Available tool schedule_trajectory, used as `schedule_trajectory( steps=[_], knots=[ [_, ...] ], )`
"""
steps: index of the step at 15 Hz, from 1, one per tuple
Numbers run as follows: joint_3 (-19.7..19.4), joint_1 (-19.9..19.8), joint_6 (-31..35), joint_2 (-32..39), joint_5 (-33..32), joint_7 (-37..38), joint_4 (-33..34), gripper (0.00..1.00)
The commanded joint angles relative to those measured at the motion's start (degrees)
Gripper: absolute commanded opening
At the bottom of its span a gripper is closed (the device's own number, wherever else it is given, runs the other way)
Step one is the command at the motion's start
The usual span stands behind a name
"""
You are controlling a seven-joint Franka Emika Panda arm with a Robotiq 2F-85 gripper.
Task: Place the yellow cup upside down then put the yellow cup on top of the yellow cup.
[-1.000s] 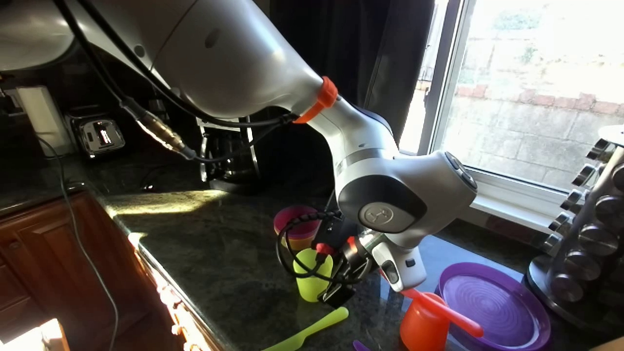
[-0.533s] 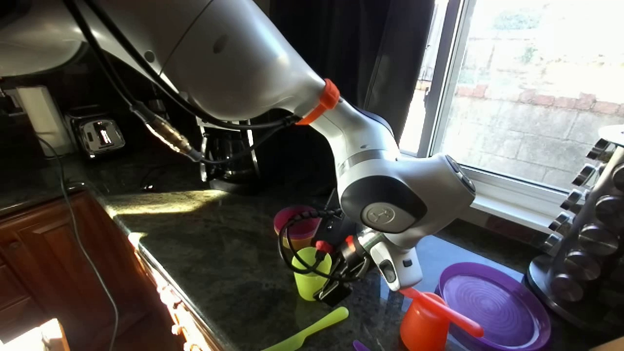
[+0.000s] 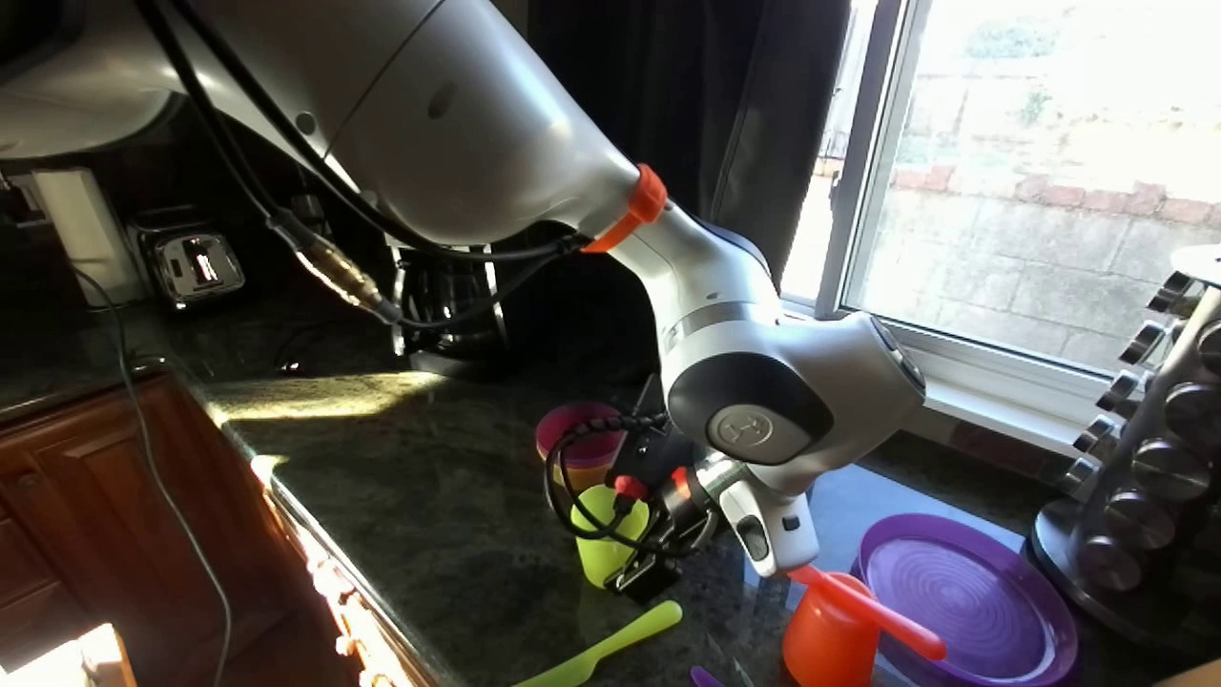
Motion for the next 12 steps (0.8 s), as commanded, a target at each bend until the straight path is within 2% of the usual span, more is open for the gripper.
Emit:
schedule_trajectory(
  steps=[1,2,3,5,6,9,12],
  knots=[
    [0.4,-0.8,-2.6,1.8,0.2,1.0,2.3,0.9],
    [0.4,-0.8,-2.7,2.0,0.2,0.9,2.4,0.82],
    [0.5,-0.8,-2.7,2.1,0.2,1.0,2.5,0.63],
    [0.5,-0.9,-3.1,2.5,0.3,1.0,2.9,0.45],
    [0.5,-0.9,-3.6,2.6,0.3,1.1,3.1,0.4],
    [0.4,-0.8,-3.9,2.7,0.3,1.1,3.2,0.4],
    [0.1,-0.1,-1.3,0.4,-0.2,0.9,1.1,0.4]
  ],
)
